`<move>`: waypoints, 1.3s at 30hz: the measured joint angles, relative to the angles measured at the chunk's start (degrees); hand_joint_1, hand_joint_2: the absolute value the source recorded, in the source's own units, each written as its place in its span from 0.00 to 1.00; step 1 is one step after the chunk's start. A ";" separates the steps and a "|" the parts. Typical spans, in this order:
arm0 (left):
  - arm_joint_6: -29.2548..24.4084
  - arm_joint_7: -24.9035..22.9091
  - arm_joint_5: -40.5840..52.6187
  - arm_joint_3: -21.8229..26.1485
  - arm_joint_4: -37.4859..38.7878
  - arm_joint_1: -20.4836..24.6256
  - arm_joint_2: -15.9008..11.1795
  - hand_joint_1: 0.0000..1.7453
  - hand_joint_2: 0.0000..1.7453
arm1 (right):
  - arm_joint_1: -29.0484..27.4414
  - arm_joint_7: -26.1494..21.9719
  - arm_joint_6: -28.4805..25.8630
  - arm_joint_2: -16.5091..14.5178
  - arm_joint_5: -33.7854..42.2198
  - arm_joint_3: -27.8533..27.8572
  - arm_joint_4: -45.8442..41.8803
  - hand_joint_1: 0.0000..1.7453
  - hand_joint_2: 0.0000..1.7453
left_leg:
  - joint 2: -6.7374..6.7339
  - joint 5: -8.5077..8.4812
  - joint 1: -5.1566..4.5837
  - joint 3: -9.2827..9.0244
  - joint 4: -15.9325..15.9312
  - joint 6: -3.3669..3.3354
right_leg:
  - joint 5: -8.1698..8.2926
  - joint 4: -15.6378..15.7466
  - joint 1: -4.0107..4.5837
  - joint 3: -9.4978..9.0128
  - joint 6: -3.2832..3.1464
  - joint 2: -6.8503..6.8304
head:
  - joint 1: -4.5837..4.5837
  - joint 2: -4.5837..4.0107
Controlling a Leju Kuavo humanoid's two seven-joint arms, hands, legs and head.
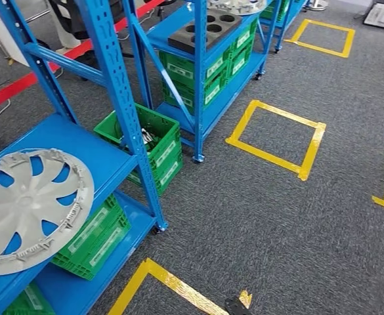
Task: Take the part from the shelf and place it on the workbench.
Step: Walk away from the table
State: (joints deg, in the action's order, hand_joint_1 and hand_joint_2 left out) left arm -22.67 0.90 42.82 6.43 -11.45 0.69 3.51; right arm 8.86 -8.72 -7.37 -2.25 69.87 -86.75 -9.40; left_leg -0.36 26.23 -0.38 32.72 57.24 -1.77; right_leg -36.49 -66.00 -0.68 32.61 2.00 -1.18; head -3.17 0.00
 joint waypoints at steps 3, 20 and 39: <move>0.03 0.00 0.00 0.00 0.00 0.02 0.11 0.00 0.00 | -0.45 0.04 0.00 0.00 -0.05 0.00 0.00 0.00 0.00 | 2.48 0.04 0.13 -0.04 0.05 -0.12 | -1.37 -7.27 -0.10 4.60 0.40 0.96 | -0.15 0.00; 0.38 0.02 0.22 -0.02 0.09 -0.65 0.13 0.00 0.00 | -0.64 -0.09 0.08 -0.01 -0.21 0.00 -0.07 0.00 0.00 | 0.54 4.30 0.79 7.04 14.07 3.31 | 5.13 7.02 -0.44 -2.38 -2.33 -2.29 | 0.69 0.00; 1.26 -0.20 0.55 -0.02 0.09 -0.15 0.10 0.00 0.00 | -0.42 -0.19 0.64 -0.06 -0.21 0.01 -0.13 0.00 0.00 | 6.65 0.78 0.48 0.64 1.67 1.57 | 6.62 5.97 -0.99 0.12 0.34 5.52 | -0.10 0.01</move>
State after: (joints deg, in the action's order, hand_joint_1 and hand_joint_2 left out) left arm -21.41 0.70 43.37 6.40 -11.37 0.54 3.61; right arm 8.44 -8.91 -6.73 -2.31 69.66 -86.74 -9.53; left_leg 6.29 27.01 0.10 33.36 58.91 -0.20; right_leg -29.87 -60.04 -1.66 32.73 2.34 4.35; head -3.27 0.01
